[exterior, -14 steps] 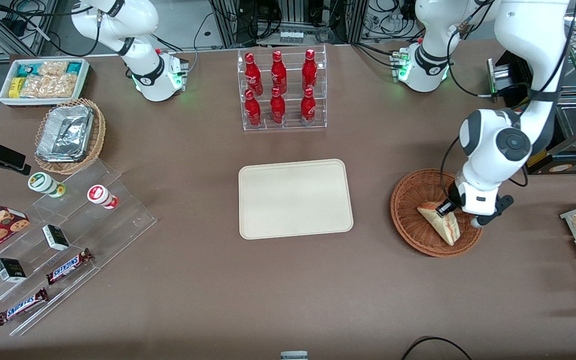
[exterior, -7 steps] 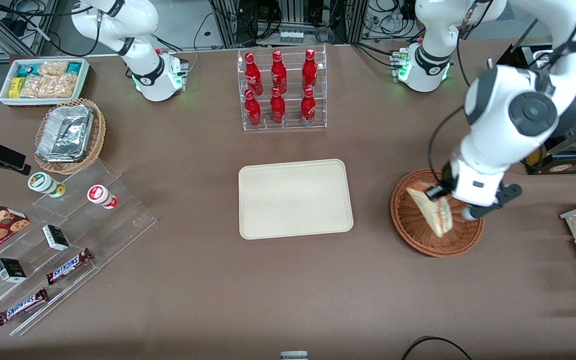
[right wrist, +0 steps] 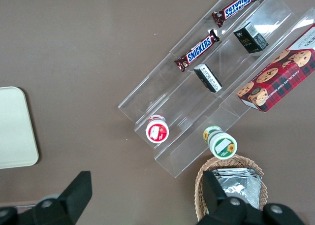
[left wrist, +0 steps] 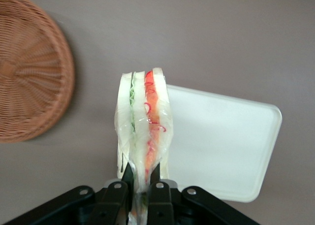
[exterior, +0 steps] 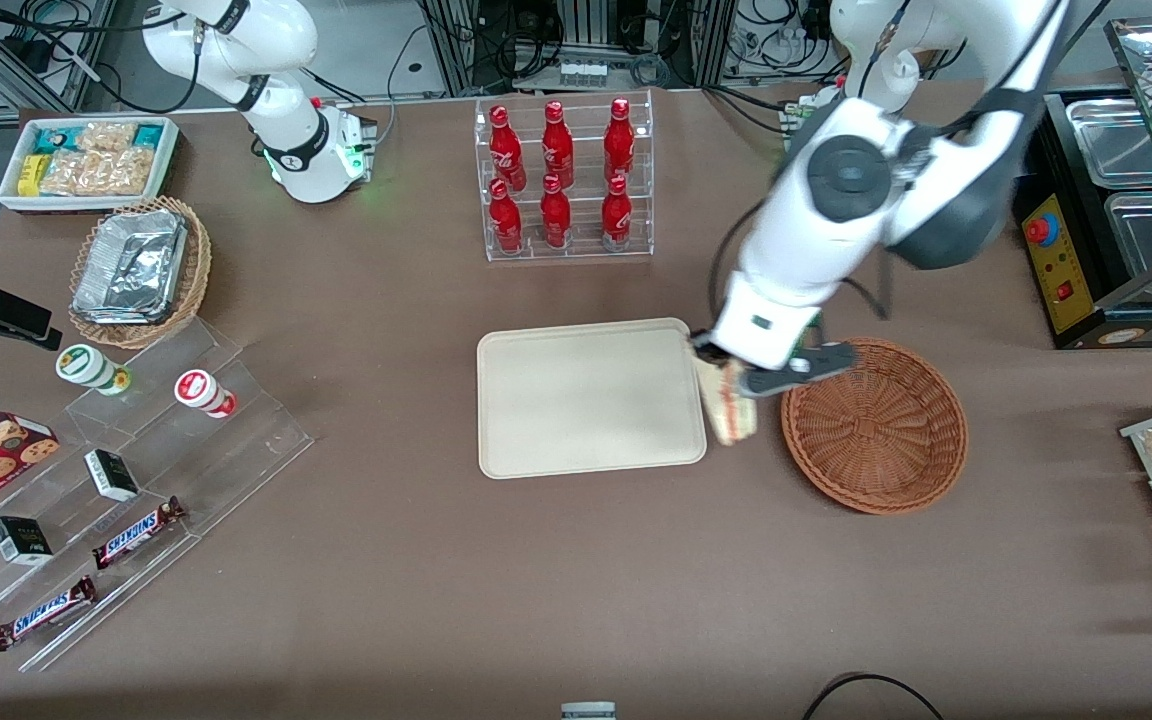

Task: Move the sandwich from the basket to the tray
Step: 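Lift the sandwich and carry it with the left gripper over the tray, then lower the sandwich onto the tray and open the left gripper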

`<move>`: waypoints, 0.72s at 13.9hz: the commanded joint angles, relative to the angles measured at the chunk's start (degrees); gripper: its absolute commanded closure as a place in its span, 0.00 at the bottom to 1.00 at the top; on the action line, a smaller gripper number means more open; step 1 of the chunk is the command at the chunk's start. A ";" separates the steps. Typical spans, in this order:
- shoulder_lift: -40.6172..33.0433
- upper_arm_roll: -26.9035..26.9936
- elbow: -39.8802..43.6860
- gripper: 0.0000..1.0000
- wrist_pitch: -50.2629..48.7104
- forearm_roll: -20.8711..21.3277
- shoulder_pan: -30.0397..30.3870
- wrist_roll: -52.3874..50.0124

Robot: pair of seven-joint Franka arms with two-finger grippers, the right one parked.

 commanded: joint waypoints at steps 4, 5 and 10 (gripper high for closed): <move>15.43 -0.33 10.76 1.00 0.44 12.23 -12.26 -8.29; 17.02 -0.41 10.85 1.00 1.58 14.17 -13.24 -9.70; 23.18 -0.06 10.68 1.00 7.64 21.47 -16.85 -13.66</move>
